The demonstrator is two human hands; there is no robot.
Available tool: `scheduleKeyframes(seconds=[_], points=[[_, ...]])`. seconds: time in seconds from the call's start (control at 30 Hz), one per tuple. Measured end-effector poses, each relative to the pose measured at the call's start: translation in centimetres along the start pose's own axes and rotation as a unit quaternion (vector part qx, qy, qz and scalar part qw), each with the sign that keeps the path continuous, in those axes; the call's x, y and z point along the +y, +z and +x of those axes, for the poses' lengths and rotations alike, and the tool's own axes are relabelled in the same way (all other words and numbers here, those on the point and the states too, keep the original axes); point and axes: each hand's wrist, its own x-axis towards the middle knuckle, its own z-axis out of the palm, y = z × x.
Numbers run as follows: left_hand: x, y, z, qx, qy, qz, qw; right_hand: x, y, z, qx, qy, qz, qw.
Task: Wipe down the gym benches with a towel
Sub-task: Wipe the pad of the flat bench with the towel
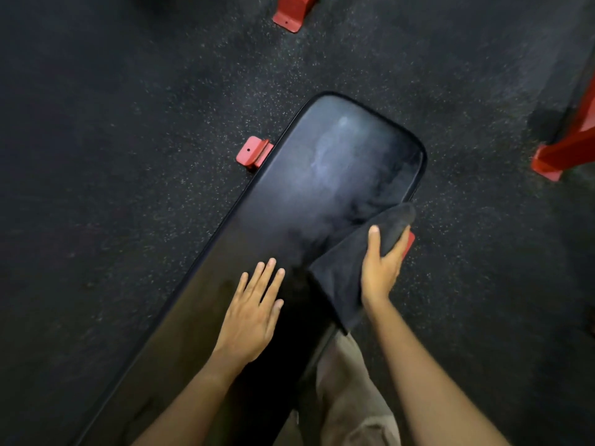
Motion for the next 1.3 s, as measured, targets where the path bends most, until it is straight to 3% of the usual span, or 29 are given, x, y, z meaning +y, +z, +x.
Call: scheduleKeyframes(seconds=[0.2, 0.33, 0.57, 0.7, 0.93, 1.3], points=[[-2.4, 1.0, -8.3, -0.003, -0.015, -0.013, 1.0, 7.4, -0.4, -11.0, -0.021, -0.009, -0.005, 1.0], [-3.7, 1.8, -13.7, 0.0, -0.03, -0.022, 0.999, 12.9, -1.8, -19.2, -0.127, 0.06, 0.011, 0.99], [-3.8, 3.3, -19.4, 0.021, -0.072, -0.034, 0.997, 12.0, -0.4, -16.9, -0.045, 0.076, 0.038, 0.995], [-3.1, 4.7, -22.0, 0.038, -0.112, -0.032, 0.992, 13.5, -0.6, -18.6, -0.064, 0.054, 0.053, 0.995], [-2.5, 6.8, -30.2, 0.044, -0.147, -0.052, 0.987, 17.7, -1.2, -26.0, -0.09, 0.026, 0.044, 0.995], [-5.4, 10.8, -46.1, 0.073, -0.168, -0.074, 0.98, 24.3, -1.2, -38.5, -0.065, -0.018, 0.018, 0.998]])
